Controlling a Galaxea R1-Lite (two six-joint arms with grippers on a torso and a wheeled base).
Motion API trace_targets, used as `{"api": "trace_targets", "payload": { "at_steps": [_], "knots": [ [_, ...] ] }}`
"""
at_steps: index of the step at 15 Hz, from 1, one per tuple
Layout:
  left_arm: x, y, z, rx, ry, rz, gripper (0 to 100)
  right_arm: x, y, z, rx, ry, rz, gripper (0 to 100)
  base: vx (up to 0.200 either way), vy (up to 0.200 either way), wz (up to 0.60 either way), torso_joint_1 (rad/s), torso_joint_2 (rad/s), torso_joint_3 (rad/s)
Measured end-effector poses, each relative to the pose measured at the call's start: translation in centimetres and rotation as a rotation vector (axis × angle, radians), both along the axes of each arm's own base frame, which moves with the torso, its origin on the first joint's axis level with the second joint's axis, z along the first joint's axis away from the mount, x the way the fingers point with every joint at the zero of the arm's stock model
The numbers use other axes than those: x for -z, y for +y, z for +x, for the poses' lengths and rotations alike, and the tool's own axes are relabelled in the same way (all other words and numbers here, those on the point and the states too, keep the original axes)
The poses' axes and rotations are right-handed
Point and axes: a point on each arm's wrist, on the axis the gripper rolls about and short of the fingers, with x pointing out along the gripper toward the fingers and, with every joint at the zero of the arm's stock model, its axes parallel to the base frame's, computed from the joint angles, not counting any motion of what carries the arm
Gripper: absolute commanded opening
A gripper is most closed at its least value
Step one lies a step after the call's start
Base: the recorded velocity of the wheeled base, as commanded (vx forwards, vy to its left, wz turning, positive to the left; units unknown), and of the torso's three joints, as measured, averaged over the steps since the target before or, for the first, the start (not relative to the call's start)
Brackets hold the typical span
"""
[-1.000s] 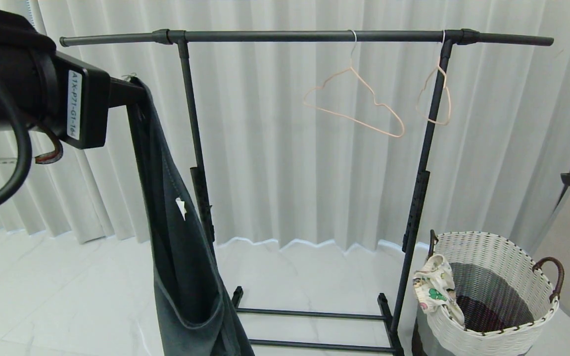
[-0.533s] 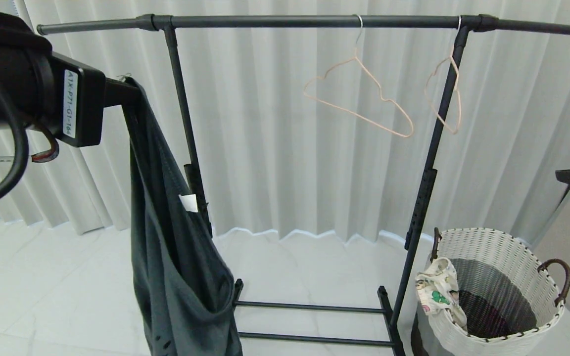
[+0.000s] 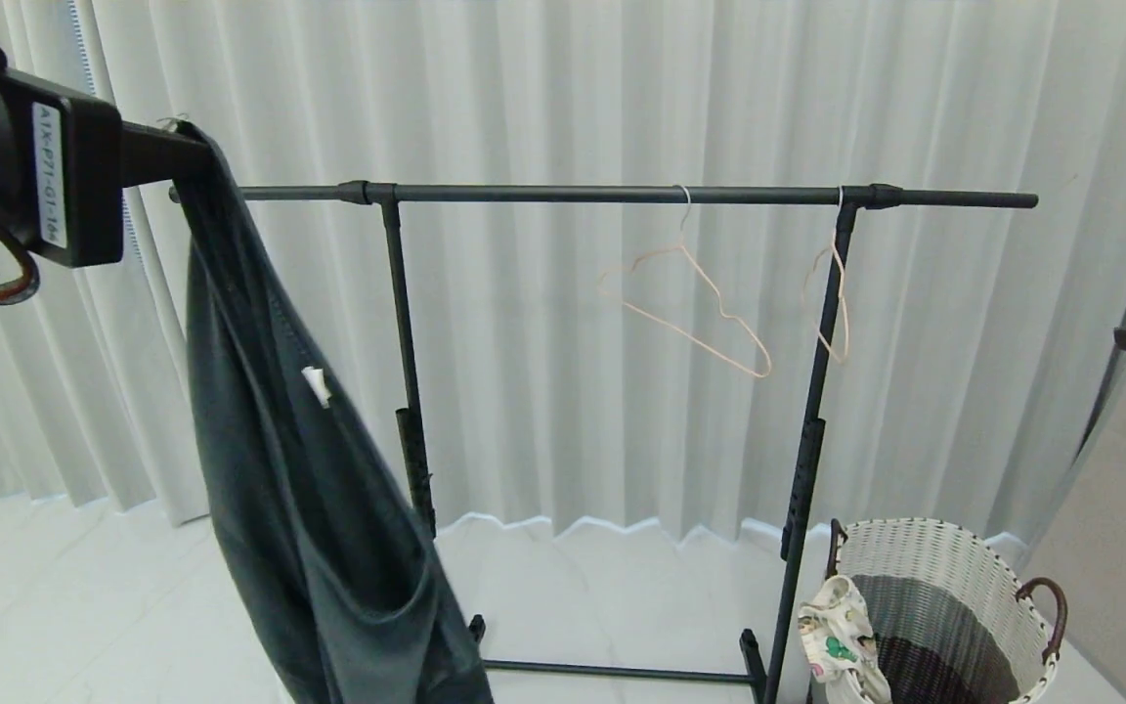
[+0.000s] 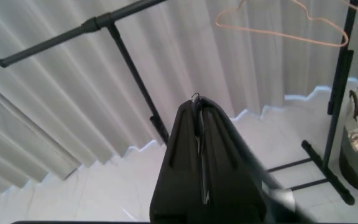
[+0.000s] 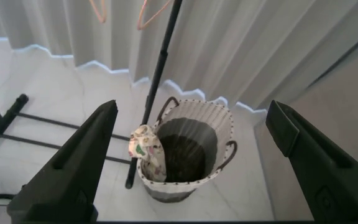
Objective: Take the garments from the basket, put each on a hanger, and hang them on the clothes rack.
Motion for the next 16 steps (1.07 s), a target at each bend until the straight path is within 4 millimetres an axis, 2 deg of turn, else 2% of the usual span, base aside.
{"api": "trace_targets", "payload": {
  "at_steps": [8,12,16],
  "knots": [
    [1.0,0.2,-0.3,0.001,0.027,0.018,0,-0.1,0.3,1.2,0.002,-0.035,0.008,100,0.0,0.0,0.0,0.284,-0.49,-0.246],
    [1.4,0.3,-0.5,0.002,0.037,0.024,0,0.2,0.5,2.1,0.002,-0.052,0.011,100,0.0,0.0,0.0,0.059,-0.11,-0.057],
    [1.4,0.3,-0.5,0.001,0.038,0.024,0,1.1,0.6,2.4,0.001,-0.025,0.014,100,0.2,0.0,0.0,0.005,-0.02,0.0]
  ]
}}
